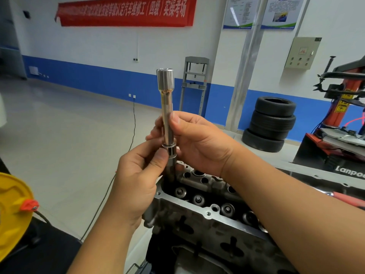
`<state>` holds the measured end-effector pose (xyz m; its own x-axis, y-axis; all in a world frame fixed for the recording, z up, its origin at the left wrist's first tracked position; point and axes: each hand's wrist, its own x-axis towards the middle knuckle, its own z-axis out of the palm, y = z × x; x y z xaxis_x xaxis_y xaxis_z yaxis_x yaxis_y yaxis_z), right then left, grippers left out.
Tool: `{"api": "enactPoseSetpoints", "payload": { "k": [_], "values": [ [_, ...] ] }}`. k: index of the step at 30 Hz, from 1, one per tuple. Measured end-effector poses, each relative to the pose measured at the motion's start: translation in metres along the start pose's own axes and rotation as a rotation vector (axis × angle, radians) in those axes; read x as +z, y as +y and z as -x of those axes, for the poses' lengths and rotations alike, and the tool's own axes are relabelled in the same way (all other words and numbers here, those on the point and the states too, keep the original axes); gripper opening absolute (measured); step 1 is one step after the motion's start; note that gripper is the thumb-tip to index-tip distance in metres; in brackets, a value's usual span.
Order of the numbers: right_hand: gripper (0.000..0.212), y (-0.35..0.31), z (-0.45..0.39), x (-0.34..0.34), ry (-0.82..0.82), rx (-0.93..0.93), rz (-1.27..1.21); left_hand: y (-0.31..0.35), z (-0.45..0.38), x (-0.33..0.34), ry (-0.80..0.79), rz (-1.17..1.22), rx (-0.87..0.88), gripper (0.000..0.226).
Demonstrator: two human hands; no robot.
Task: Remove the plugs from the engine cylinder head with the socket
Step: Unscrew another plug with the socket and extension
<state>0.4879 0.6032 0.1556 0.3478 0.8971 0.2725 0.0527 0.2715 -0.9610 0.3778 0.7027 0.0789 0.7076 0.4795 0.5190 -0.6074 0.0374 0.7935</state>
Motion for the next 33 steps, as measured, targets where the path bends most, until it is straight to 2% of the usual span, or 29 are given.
{"api": "enactPoseSetpoints", "payload": {
  "k": [3, 5, 8, 11, 14, 20, 22, 26, 29, 33],
  "values": [
    [0.015, 0.0009, -0.0009, -0.0002, -0.006, -0.011, 0.044, -0.0026, -0.0008, -0.0006, 0.054, -0.005, 0.02, 0.024],
    [0.015, 0.0008, -0.0018, 0.0005, -0.012, -0.028, 0.046, -0.0033, -0.0012, -0.001, 0.056, -0.055, 0.039, 0.033],
    [0.006, -0.0004, -0.0013, -0.0023, -0.023, -0.042, 0.046, -0.0013, -0.0018, -0.001, 0.024, -0.105, 0.026, 0.03],
    [0.016, -0.0023, 0.0017, -0.0003, -0.014, -0.01, 0.038, 0.001, -0.0006, 0.0011, -0.062, -0.029, -0.046, 0.026],
    [0.022, -0.003, 0.0026, 0.0029, 0.006, 0.027, 0.031, 0.0027, -0.0006, 0.0043, -0.026, 0.006, -0.049, 0.023],
    [0.006, 0.0002, -0.0013, -0.0006, -0.014, 0.002, 0.023, 0.001, -0.0023, 0.0044, 0.044, -0.034, 0.017, 0.047],
    [0.015, -0.0006, -0.0005, -0.0004, -0.039, -0.014, 0.021, 0.0006, -0.0019, 0.0031, 0.022, -0.04, 0.014, 0.042],
    [0.014, -0.0022, 0.003, 0.0002, -0.04, 0.002, 0.006, 0.0029, 0.0004, 0.0038, -0.034, 0.029, -0.062, 0.03],
    [0.021, -0.0018, 0.0021, 0.0005, -0.014, 0.019, 0.003, 0.0028, -0.0006, 0.0054, 0.014, 0.035, -0.039, 0.032],
    [0.016, 0.0012, -0.0022, -0.0005, -0.046, -0.021, 0.017, 0.0017, -0.0013, 0.0059, 0.062, 0.004, 0.004, 0.038]
  ]
}}
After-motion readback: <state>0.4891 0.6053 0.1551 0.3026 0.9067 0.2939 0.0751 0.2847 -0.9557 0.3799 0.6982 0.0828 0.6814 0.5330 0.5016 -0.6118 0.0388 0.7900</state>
